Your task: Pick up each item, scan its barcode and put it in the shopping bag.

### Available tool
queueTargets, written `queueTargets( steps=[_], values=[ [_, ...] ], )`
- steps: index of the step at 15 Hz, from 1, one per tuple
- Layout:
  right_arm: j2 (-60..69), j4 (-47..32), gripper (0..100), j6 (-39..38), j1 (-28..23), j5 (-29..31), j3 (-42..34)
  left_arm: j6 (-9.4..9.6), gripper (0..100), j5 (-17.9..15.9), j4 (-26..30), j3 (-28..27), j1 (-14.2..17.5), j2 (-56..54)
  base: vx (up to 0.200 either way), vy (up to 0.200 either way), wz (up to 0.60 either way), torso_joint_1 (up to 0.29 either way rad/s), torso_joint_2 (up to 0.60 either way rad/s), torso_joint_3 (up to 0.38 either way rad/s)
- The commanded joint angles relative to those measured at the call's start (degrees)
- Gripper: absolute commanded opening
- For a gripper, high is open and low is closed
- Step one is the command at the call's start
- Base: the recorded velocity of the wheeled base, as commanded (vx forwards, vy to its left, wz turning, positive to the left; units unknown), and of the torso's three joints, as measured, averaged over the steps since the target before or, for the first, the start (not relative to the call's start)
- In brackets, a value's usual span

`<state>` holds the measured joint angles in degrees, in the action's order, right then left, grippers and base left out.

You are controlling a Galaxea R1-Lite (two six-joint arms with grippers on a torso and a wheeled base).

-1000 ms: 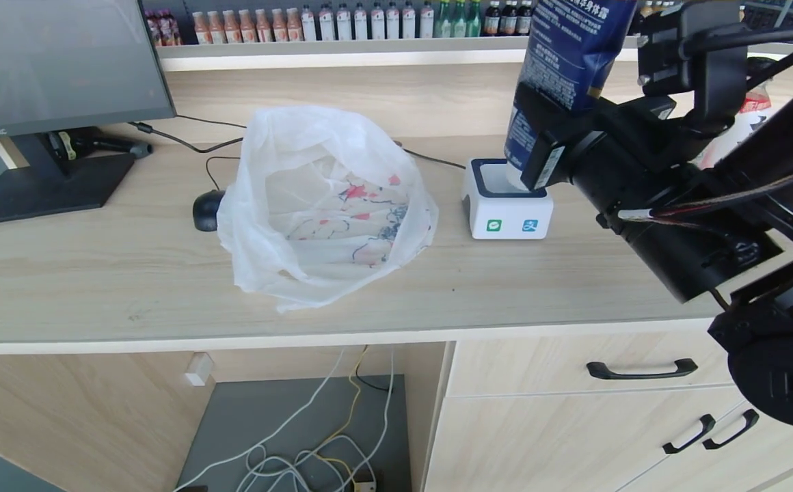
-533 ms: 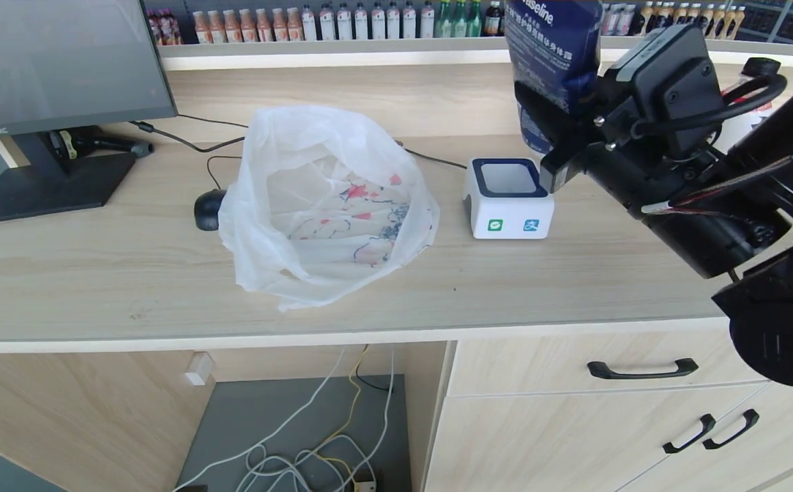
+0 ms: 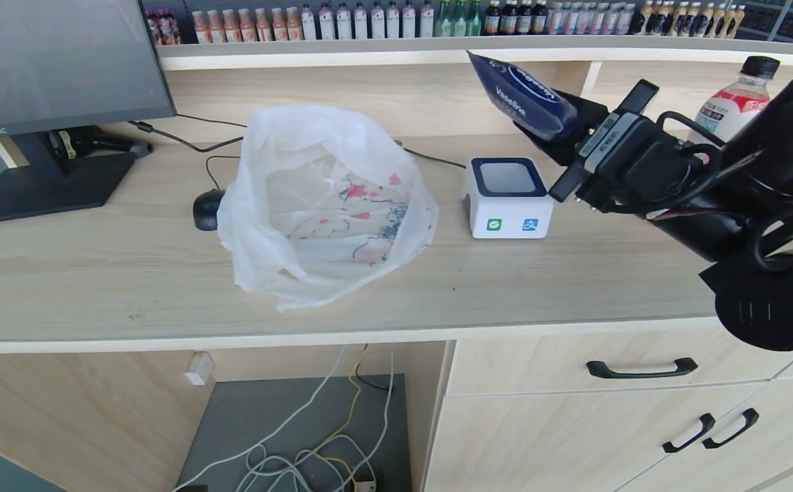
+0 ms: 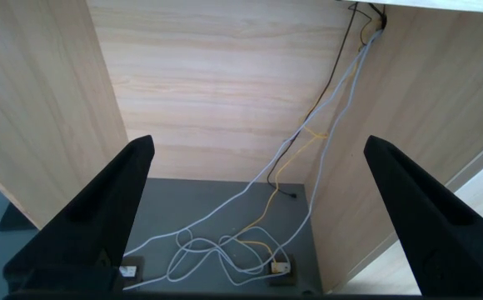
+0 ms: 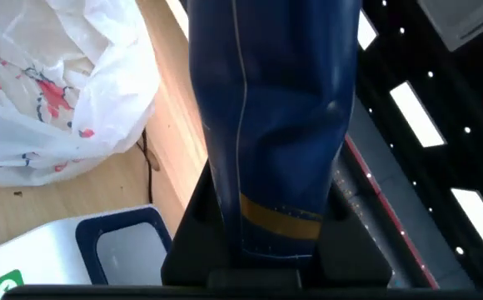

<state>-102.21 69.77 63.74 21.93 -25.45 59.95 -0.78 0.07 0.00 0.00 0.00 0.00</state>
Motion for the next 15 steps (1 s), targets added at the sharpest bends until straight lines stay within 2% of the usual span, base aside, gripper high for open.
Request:
queueTargets(
  steps=[1, 10, 15],
  values=[
    [-2.21, -0.07, 0, 1.73, -0.31, -1.18, 0.25, -0.01, 100, 0.01, 0.0, 0.0, 0.0, 0.09, 0.0, 0.0, 0.0, 0.0, 0.0, 0.0],
    [-7.13, -0.33, 0, 9.12, -0.75, -7.15, 0.95, -0.01, 100, 0.01, 0.0, 0.0, 0.0, 0.09, 0.0, 0.0, 0.0, 0.0, 0.0, 0.0],
    [-7.39, -0.33, 0, 10.0, -0.84, -7.42, 0.87, -0.01, 100, 0.01, 0.0, 0.0, 0.0, 0.09, 0.0, 0.0, 0.0, 0.0, 0.0, 0.0]
  ],
)
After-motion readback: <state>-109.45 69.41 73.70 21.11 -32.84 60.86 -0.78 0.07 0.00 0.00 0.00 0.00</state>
